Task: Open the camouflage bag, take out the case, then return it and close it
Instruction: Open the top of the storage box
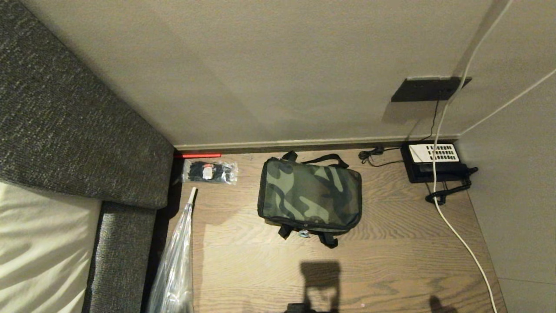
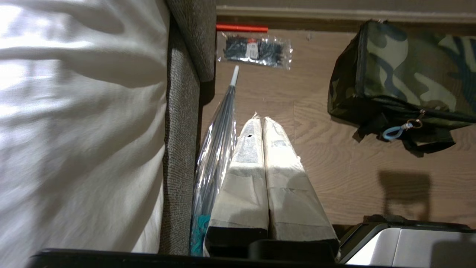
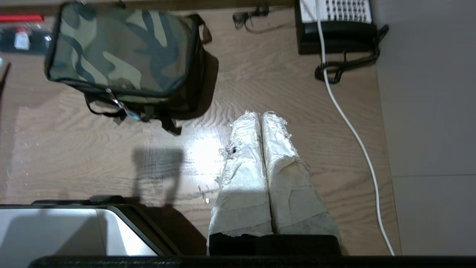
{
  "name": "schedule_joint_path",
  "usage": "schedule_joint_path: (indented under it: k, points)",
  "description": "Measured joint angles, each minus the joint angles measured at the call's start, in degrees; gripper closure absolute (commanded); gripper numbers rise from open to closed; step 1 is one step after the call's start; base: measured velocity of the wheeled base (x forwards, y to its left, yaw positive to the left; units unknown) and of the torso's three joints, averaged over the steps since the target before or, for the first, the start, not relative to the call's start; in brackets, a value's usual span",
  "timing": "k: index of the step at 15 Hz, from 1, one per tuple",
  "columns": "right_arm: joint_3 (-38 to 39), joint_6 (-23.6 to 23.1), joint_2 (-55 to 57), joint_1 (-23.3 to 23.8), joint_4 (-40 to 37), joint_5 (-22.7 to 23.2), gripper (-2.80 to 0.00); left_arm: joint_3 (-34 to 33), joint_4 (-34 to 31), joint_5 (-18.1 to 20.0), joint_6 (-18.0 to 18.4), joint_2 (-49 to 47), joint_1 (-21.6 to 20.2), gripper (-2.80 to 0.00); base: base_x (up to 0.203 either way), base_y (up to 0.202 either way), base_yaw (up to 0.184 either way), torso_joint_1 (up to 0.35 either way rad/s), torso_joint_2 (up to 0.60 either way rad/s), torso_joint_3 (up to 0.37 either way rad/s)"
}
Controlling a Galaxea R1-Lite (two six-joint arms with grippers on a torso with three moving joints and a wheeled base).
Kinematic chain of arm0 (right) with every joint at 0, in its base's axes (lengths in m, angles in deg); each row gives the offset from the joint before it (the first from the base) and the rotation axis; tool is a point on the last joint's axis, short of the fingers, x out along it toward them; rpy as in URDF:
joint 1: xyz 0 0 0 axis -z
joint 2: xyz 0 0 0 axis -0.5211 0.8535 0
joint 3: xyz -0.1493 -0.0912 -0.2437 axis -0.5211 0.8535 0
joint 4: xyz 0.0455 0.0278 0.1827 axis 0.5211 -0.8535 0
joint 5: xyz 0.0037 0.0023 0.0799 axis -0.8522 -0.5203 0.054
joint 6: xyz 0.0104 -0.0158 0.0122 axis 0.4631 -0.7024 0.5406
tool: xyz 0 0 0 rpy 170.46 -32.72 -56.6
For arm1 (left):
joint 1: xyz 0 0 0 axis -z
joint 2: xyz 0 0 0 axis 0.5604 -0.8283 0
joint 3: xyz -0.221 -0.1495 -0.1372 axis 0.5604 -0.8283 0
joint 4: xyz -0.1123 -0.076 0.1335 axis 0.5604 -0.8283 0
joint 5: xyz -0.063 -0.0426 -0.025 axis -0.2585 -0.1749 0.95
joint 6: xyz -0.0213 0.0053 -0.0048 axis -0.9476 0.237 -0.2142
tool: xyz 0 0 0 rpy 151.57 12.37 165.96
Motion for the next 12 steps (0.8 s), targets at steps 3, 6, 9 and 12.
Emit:
schedule_joint_path:
  k: [3, 6, 9, 12]
  points:
    - [0.0, 0.0, 0.0, 0.0, 0.0, 0.0, 0.0, 0.0, 0.0, 0.0, -0.1, 0.0, 0.0, 0.0, 0.0, 0.0, 0.0, 0.002, 0.0, -0.2]
    - [0.0, 0.0, 0.0, 0.0, 0.0, 0.0, 0.0, 0.0, 0.0, 0.0, -0.1, 0.0, 0.0, 0.0, 0.0, 0.0, 0.0, 0.002, 0.0, -0.201]
    - [0.0, 0.0, 0.0, 0.0, 0.0, 0.0, 0.0, 0.0, 0.0, 0.0, 0.0, 0.0, 0.0, 0.0, 0.0, 0.0, 0.0, 0.002, 0.0, -0.162]
    - [0.0, 0.0, 0.0, 0.0, 0.0, 0.0, 0.0, 0.0, 0.0, 0.0, 0.4, 0.0, 0.0, 0.0, 0.0, 0.0, 0.0, 0.002, 0.0, -0.029]
